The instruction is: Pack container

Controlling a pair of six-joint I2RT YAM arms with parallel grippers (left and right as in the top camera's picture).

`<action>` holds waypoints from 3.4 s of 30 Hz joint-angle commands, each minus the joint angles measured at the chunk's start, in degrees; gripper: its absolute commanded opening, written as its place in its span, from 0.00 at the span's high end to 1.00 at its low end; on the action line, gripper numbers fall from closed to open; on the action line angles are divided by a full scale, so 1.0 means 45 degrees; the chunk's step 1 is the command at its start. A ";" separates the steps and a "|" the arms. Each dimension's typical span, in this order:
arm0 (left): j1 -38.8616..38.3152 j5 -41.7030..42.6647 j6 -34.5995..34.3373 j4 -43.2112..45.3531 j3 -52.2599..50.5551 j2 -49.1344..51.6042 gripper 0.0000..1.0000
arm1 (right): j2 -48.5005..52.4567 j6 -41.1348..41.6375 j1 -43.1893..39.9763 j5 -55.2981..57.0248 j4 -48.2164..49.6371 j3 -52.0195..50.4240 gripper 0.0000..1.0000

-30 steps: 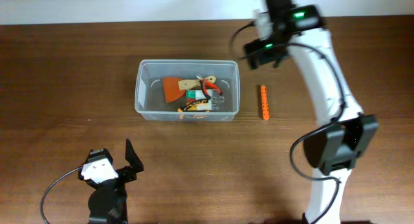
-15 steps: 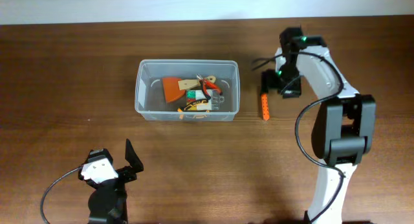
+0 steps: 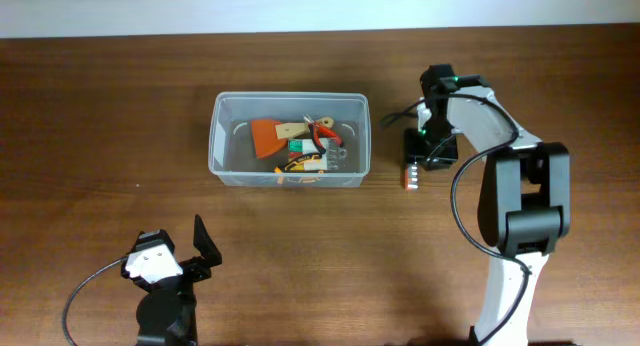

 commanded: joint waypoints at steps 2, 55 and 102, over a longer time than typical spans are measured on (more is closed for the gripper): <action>-0.0053 -0.0049 0.0112 -0.0010 -0.0049 -0.0058 0.01 | 0.0010 0.0092 0.0359 0.0170 0.0233 -0.0612 0.67; -0.0053 -0.0049 0.0112 -0.0010 -0.0049 -0.0058 0.01 | 0.1200 -1.0331 0.5935 0.3395 0.0165 0.8733 0.01; -0.0053 -0.0049 0.0112 -0.0010 -0.0049 -0.0058 0.01 | -0.5654 -0.4279 0.3123 0.2210 -0.5085 1.2308 0.01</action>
